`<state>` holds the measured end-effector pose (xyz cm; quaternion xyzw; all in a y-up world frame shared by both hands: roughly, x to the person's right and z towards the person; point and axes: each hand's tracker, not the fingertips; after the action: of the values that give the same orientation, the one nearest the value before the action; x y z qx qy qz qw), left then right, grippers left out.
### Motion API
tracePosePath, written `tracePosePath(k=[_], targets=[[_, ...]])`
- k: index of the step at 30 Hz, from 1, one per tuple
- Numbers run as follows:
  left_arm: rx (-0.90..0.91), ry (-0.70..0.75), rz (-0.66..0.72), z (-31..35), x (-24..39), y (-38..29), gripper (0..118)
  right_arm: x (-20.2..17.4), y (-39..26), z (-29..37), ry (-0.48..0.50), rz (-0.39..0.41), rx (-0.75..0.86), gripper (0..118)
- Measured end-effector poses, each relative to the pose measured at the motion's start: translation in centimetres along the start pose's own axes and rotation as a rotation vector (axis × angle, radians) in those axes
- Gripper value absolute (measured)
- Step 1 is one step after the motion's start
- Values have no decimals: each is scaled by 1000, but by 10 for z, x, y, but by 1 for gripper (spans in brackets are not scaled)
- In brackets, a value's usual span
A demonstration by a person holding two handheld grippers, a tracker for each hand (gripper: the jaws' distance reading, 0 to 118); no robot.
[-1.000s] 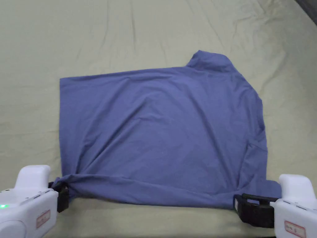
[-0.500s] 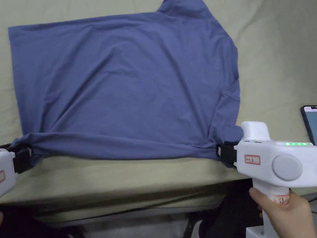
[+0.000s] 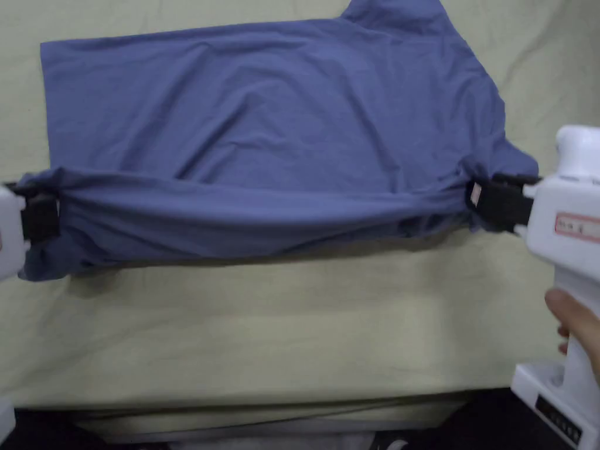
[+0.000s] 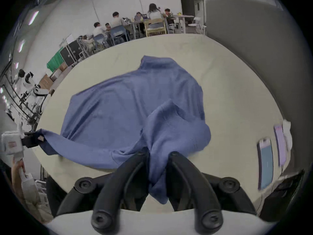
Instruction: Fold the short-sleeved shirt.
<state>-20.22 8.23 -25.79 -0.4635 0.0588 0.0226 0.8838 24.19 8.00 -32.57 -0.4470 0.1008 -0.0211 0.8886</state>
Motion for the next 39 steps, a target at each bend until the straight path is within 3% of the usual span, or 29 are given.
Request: tracePosePath(k=[8,14,15,16,17,18,19,24,26,27,28,29,30,31,33,35,39], targets=[[-111,50,-70,-113,5,58,1,8,67,-144,-44,56,-131,19],[-159,11,-6,-126,-8,34,1,8,57,-158,-52,74,-151,19],[-150,-9,28,-126,-10,34,5,10,57,-157,-50,71,-143,33],[-143,-12,58,-125,-14,35,35,9,56,-155,-52,65,-147,86],[-147,5,49,-124,-16,33,72,11,55,-155,-53,67,-156,116],[-144,10,42,-121,-16,32,86,12,53,-150,-42,71,-153,118],[-124,6,36,-111,-16,29,86,14,54,-138,-30,83,-85,118],[-12,22,-16,-47,-9,14,86,12,33,-76,7,24,-48,118],[50,15,-34,-19,-12,2,86,7,22,-40,32,14,8,107],[67,11,-40,-6,-10,-5,86,5,14,-27,36,28,23,89],[80,21,-50,8,-7,-16,86,-1,5,-12,18,53,24,48],[101,33,-56,23,-4,-30,82,-5,-8,1,-5,79,33,19],[143,27,-72,38,-1,-44,66,-9,-21,12,-26,100,49,11],[180,20,-74,52,3,-58,6,-12,-37,21,-28,87,63,10],[161,78,-33,67,18,-81,0,-20,-58,40,-16,97,71,8],[94,-9,-6,71,19,-95,0,-24,-79,48,-17,91,63,8],[89,10,-18,61,22,-102,0,-28,-93,53,5,69,40,8]])
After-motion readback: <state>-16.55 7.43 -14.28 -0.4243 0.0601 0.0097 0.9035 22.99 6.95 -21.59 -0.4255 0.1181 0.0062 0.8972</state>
